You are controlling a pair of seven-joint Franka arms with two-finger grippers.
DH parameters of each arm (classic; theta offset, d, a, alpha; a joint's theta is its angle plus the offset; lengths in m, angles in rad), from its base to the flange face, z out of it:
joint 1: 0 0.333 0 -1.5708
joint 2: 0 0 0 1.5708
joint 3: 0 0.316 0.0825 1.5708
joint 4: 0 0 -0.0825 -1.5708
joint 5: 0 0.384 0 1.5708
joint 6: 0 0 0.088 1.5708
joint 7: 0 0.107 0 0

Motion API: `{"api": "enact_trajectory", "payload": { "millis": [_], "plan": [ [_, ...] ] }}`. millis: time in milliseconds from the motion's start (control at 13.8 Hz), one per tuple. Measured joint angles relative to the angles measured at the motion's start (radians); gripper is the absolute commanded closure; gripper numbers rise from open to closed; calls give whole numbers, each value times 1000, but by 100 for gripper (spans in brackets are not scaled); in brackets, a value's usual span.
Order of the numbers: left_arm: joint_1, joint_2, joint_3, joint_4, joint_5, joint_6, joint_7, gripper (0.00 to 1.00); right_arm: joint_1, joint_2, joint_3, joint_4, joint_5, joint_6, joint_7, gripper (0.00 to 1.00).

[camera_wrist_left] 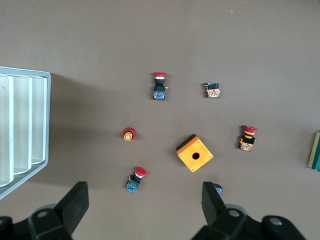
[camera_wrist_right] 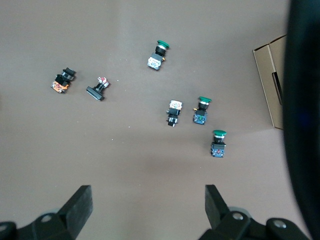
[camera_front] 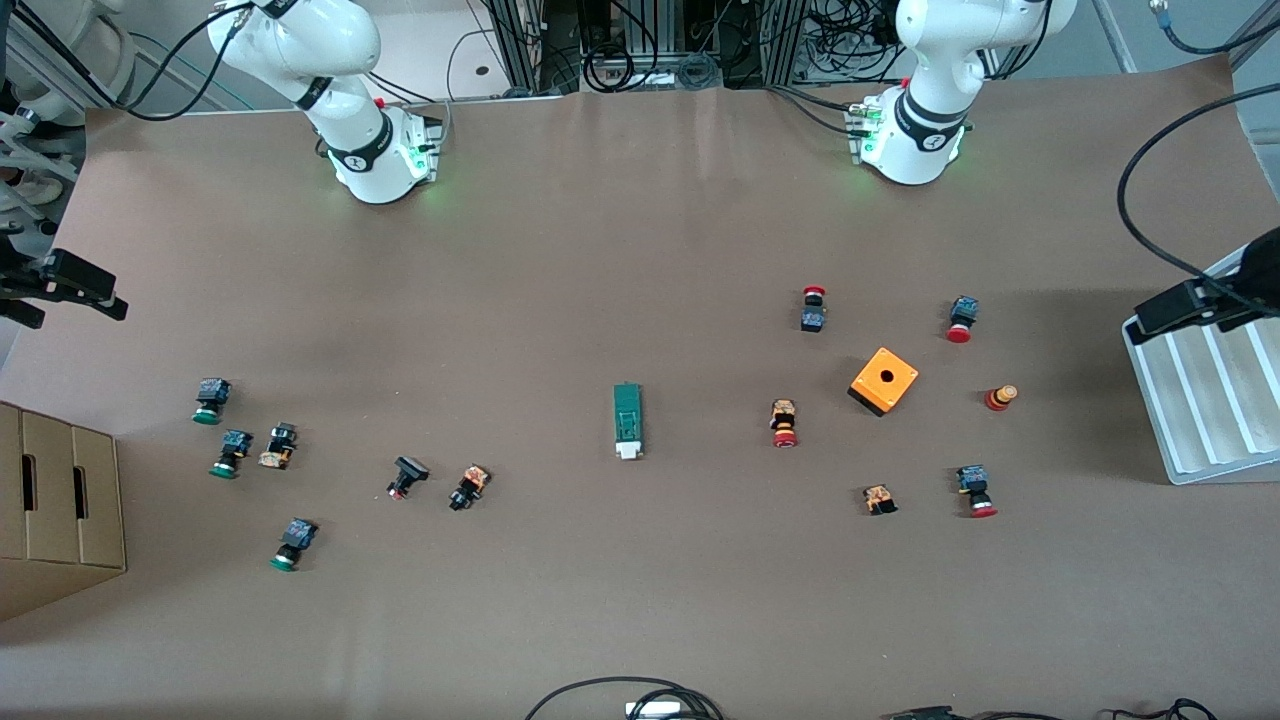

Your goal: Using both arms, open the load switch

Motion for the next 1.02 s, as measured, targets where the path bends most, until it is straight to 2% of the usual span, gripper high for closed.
{"api": "enact_trajectory", "payload": {
  "millis": [581,1017],
  "plan": [
    [-59,47,-13,0,3,0,4,0,1,0,4,0,0,0,0,0],
    [-233,49,-30,0,7,21,-8,0,1,1,5,0,0,0,-1,0]
  ]
}}
